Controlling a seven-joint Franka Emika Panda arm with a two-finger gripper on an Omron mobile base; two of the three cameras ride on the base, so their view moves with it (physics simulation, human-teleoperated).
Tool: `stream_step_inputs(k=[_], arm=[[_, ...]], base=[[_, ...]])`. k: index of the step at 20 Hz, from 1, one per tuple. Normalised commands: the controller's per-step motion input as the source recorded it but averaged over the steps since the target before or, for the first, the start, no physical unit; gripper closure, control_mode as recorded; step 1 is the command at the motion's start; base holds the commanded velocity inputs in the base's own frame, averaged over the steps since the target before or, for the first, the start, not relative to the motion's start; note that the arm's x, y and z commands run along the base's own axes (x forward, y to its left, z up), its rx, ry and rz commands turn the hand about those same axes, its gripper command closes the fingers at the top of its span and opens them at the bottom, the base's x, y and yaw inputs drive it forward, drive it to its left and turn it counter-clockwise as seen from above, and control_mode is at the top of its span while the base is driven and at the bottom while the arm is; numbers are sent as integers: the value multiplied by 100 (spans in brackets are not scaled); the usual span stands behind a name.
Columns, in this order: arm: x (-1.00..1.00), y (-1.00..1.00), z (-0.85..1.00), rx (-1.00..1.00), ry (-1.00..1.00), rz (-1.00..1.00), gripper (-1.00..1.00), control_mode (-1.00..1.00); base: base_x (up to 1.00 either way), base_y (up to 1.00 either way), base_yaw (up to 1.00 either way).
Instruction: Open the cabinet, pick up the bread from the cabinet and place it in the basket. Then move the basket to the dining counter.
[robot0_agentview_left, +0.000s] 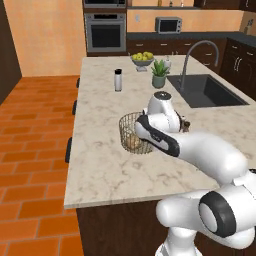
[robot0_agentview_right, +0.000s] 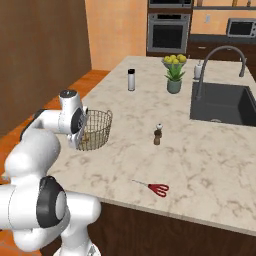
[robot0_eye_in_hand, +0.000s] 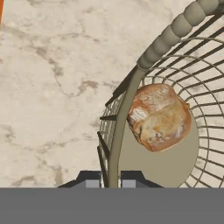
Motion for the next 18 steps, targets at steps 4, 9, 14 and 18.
stream_step_inputs(k=[4,9,14,18], arm=[[92,2,-51,-4,3,-6,100,-100],[25,0,-52,-3,-3,-1,100,-100],[-6,0,-45,-3,-14,-3,100,-100],[0,0,-27,0,-19,-5,100,-100]], base=[[0,0,0],[0,0,0],[0,0,0],[0,0,0]])
